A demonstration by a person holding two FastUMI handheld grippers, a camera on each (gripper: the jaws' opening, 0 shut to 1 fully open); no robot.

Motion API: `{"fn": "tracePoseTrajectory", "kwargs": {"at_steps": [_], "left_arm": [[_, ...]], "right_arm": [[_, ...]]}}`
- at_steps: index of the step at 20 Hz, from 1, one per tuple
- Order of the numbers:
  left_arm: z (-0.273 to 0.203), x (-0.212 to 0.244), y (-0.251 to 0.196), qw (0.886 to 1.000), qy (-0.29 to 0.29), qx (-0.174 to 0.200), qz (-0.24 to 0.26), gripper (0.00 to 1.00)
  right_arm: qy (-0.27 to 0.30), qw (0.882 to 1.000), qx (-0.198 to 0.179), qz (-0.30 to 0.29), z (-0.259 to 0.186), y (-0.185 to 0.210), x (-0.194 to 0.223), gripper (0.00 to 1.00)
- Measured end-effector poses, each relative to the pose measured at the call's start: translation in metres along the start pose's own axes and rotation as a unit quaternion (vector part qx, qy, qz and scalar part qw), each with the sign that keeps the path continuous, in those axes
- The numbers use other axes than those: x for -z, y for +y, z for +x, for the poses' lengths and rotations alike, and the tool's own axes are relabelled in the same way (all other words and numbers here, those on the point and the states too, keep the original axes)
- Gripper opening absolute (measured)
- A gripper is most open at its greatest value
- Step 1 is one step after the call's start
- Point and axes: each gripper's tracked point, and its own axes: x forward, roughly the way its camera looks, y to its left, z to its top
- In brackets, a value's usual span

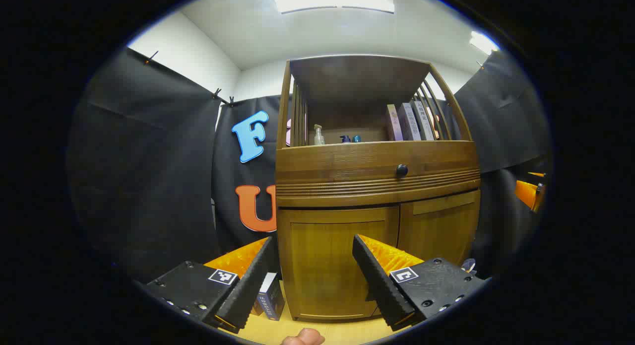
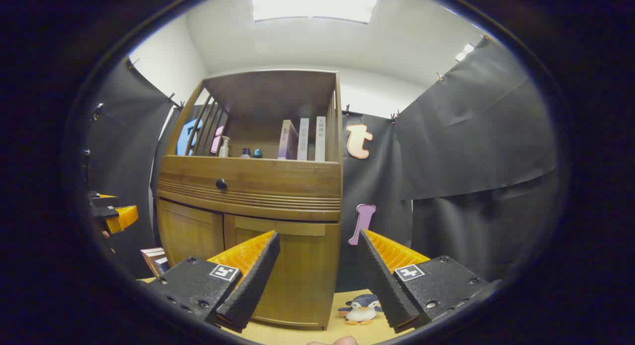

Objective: Open the right door of the double-door shoe cabinet with the right hand, and open the left door with the left hand.

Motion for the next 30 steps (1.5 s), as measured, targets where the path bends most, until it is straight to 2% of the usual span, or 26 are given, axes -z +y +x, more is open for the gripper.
{"fn": "tracePoseTrajectory", "kwargs": {"at_steps": [2, 3, 5, 6, 7, 8, 12, 13, 14, 17, 18, 19, 22, 23, 24, 30], "left_arm": [[-0.002, 0.001, -0.003, 1.0, 0.0, 0.004, 0.002, 0.96], [-0.003, 0.0, -0.003, 1.0, -0.001, 0.005, 0.003, 1.0], [-0.004, 0.001, -0.005, 1.0, 0.0, 0.006, 0.004, 0.96], [-0.006, 0.003, -0.004, 1.0, 0.002, 0.006, 0.004, 0.96], [-0.007, 0.003, -0.004, 1.0, 0.004, 0.007, 0.004, 1.0], [-0.008, 0.004, -0.004, 1.0, 0.004, 0.008, 0.003, 0.96], [-0.012, 0.007, 0.0, 1.0, 0.009, 0.006, -0.002, 0.96], [-0.015, 0.007, 0.001, 1.0, 0.009, 0.006, -0.002, 1.0], [-0.017, 0.006, 0.002, 1.0, 0.008, 0.006, -0.003, 0.96], [-0.02, 0.008, 0.007, 1.0, 0.008, 0.006, -0.002, 1.0], [-0.021, 0.01, 0.009, 1.0, 0.01, 0.004, 0.0, 0.96], [-0.023, 0.011, 0.011, 1.0, 0.012, 0.001, 0.004, 0.96], [-0.024, 0.015, 0.012, 1.0, 0.02, 0.0, 0.011, 0.96], [-0.025, 0.017, 0.014, 1.0, 0.02, -0.001, 0.013, 1.0], [-0.026, 0.02, 0.016, 1.0, 0.021, -0.001, 0.016, 0.96], [-0.032, 0.034, 0.027, 0.999, 0.029, 0.0, 0.021, 0.96]], "right_arm": [[0.003, 1.0, -0.001, 0.007, 0.001, -0.001, 0.0, 0.99], [0.004, 1.0, -0.005, 0.011, 0.0, 0.001, 0.0, 0.99], [0.006, 1.0, -0.011, 0.014, -0.002, 0.003, 0.0, 0.99], [0.007, 1.0, -0.012, 0.013, -0.003, 0.004, 0.001, 0.99], [0.008, 1.0, -0.013, 0.012, -0.004, 0.005, 0.002, 0.99], [0.009, 1.0, -0.015, 0.011, -0.005, 0.006, 0.001, 0.99], [0.009, 1.0, -0.018, 0.01, -0.009, 0.009, 0.002, 0.99], [0.009, 1.0, -0.018, 0.009, -0.008, 0.01, 0.001, 0.99], [0.008, 1.0, -0.019, 0.009, -0.008, 0.011, 0.001, 0.99], [0.013, 1.0, -0.023, 0.014, -0.009, 0.017, 0.006, 1.0], [0.015, 0.999, -0.027, 0.017, -0.008, 0.02, 0.008, 1.0], [0.019, 0.999, -0.031, 0.021, -0.008, 0.025, 0.011, 0.99], [0.034, 0.998, -0.047, 0.026, -0.004, 0.042, 0.022, 1.0], [0.038, 0.998, -0.052, 0.027, -0.003, 0.048, 0.028, 1.0], [0.043, 0.997, -0.057, 0.028, -0.001, 0.055, 0.032, 0.99], [0.104, 0.99, -0.09, 0.031, 0.015, 0.109, 0.096, 1.0]]}}
